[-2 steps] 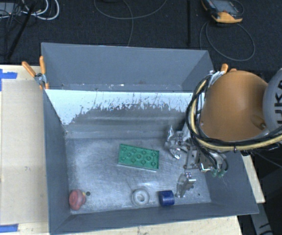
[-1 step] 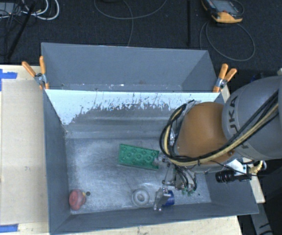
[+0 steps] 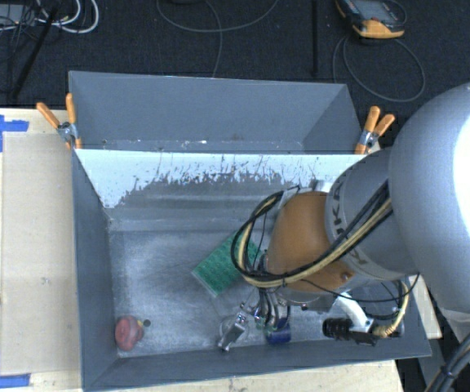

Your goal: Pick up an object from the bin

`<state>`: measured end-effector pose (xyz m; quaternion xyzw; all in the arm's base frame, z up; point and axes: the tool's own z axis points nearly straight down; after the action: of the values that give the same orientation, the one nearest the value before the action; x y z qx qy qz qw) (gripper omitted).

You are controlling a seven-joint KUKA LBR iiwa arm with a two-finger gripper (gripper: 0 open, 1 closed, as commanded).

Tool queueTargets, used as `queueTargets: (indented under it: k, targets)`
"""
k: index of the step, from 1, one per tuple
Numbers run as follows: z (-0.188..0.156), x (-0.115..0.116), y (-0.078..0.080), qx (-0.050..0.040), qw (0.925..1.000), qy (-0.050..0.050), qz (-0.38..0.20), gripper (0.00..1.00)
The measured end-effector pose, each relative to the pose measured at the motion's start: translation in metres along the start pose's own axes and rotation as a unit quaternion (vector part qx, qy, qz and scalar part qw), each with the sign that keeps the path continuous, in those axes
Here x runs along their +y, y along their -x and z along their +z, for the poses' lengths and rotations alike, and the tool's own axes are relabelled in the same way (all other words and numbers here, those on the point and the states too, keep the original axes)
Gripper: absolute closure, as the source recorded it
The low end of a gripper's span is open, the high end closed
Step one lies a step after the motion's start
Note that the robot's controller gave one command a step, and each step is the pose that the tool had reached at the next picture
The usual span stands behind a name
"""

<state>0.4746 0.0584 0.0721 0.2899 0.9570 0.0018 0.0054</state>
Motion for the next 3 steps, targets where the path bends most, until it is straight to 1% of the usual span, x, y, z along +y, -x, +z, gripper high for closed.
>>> queueTargets:
  k: [1,2,3]
  targets:
    - [-0.014,-0.062,0.056,0.0042,0.9946,-0.005,0.103,0.00]
    - [-0.009,0.020,-0.003,-0.0040,0.9685,0.002,-0.249,0.00]
    - [-0.052,0.027,0.084,0.0019,0.9863,-0.002,-0.165,0.00]
